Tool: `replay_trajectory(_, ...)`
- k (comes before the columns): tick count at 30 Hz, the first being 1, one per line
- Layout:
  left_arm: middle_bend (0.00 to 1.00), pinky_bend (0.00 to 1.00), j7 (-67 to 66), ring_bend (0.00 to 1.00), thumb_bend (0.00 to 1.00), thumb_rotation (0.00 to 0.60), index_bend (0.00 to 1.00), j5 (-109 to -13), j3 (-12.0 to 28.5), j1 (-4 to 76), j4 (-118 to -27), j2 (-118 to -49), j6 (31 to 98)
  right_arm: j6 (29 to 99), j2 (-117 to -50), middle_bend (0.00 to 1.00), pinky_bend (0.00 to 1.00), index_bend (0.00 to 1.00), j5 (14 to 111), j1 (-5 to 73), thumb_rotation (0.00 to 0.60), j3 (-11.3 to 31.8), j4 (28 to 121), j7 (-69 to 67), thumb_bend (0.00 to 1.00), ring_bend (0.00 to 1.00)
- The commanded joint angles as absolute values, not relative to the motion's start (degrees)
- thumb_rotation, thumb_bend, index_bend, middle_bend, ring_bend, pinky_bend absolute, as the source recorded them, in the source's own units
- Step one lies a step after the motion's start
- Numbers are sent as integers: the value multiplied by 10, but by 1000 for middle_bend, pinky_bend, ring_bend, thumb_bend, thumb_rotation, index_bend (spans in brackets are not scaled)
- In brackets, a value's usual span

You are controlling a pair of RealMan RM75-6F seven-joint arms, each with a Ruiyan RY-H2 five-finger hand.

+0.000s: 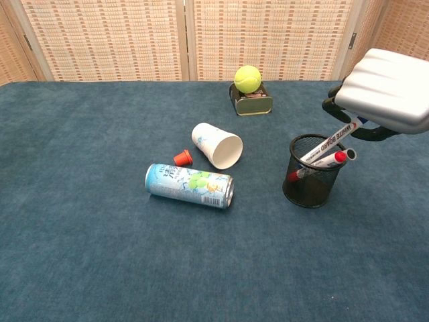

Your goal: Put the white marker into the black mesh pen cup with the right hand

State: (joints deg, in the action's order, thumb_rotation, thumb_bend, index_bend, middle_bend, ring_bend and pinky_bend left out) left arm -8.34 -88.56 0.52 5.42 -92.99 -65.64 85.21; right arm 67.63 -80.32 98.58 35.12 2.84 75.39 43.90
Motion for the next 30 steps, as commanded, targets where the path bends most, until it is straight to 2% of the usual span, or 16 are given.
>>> replay_trajectory(1,38,374,-82,161,302,600,205,-886,6,54,-930,-656,854,666,-792,573,807,736,981,351,600,26,765,450,202,650)
replay_trajectory(6,39,374,-83,161,302,600,204,-886,5,54,-930,-657,853,653,-776,573,797,658,967,350,600,28,791,456,201,621)
replay_trajectory(10,38,374,-85,162,302,600,205,-888,5,53,-930,-657,855,647,-764,492,753,540,957,349,600,30,812,450,179,434)
replay_trajectory(12,39,373,-84,161,302,600,205,-887,5,53,-930,-657,855,648,-759,448,720,492,956,348,600,30,819,447,142,373)
replay_trajectory(14,38,373,-84,161,302,600,205,-887,5,53,-930,-657,854,645,-755,389,650,391,949,345,600,30,828,451,90,298)
replay_trajectory(17,38,374,-85,162,302,600,205,-888,5,54,-930,-657,853,647,-747,329,571,300,942,340,600,31,846,451,39,221)
replay_trajectory(24,38,374,-84,161,301,600,205,-889,4,54,-930,-657,852,678,-725,236,434,231,911,312,600,39,893,415,26,115)
replay_trajectory(30,39,374,-86,161,302,600,205,-888,4,56,-928,-658,849,757,-721,165,167,152,871,248,600,42,930,347,5,43)
